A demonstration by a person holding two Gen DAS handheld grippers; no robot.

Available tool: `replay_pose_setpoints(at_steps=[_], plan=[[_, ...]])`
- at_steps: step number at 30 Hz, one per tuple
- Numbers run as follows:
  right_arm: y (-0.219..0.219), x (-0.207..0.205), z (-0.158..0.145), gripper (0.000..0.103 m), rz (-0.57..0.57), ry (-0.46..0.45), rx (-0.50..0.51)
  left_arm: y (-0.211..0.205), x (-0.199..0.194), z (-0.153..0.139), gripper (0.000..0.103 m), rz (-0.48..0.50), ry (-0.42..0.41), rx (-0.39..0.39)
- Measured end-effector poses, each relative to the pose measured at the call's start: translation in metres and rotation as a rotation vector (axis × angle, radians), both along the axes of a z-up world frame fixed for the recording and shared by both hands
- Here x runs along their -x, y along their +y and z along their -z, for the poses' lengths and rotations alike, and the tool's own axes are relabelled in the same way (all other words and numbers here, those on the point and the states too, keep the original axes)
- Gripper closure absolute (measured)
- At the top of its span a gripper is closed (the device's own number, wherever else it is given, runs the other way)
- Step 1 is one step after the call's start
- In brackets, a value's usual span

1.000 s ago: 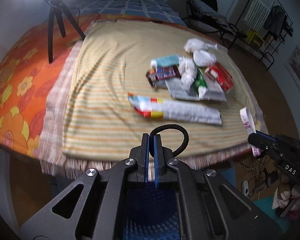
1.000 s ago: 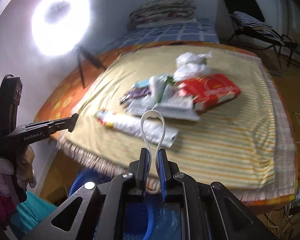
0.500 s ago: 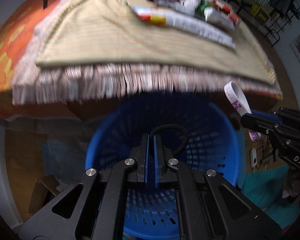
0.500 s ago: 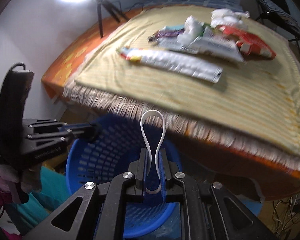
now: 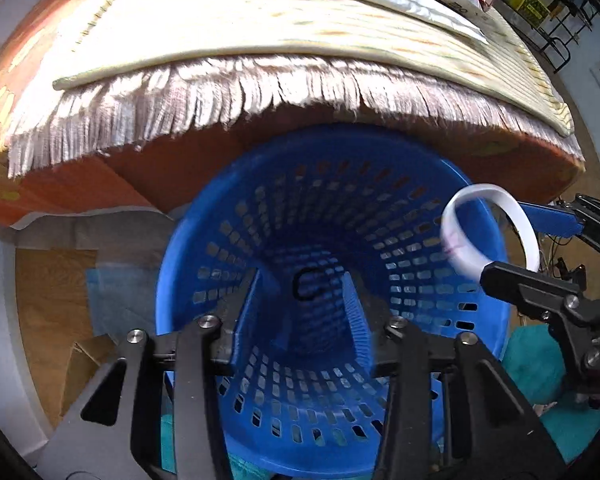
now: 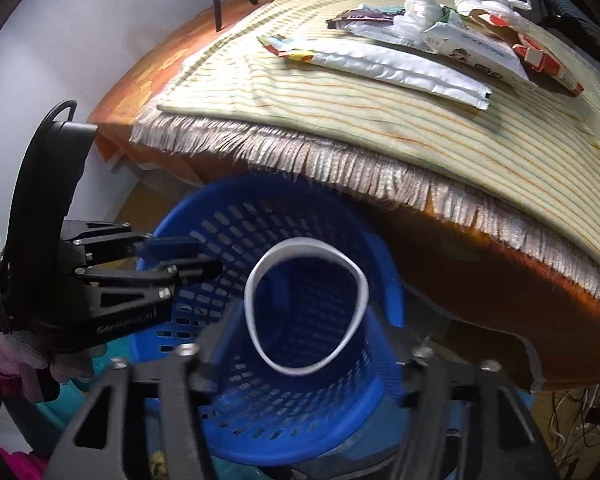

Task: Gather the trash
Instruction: 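Carry the rubber band down over the blue basket and open the right gripper, then move both tools back over the trash pile on the table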

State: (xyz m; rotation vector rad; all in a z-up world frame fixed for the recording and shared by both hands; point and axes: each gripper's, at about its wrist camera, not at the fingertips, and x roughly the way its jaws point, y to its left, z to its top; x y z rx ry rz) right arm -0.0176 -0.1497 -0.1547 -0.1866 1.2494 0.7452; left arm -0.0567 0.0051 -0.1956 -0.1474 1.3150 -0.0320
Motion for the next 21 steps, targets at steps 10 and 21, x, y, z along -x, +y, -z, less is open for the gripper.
replay_pose_setpoints(at_steps=[10,21], plan=[[-0.006,-0.006,-0.002,0.025,0.037,-0.004,0.009,0.004,-0.001,-0.001,0.037,-0.017,0.001,-0.022],[-0.008,-0.013,-0.005,0.017,0.079,-0.015,0.007,0.005,-0.006,-0.006,0.037,-0.02,0.004,-0.035]])
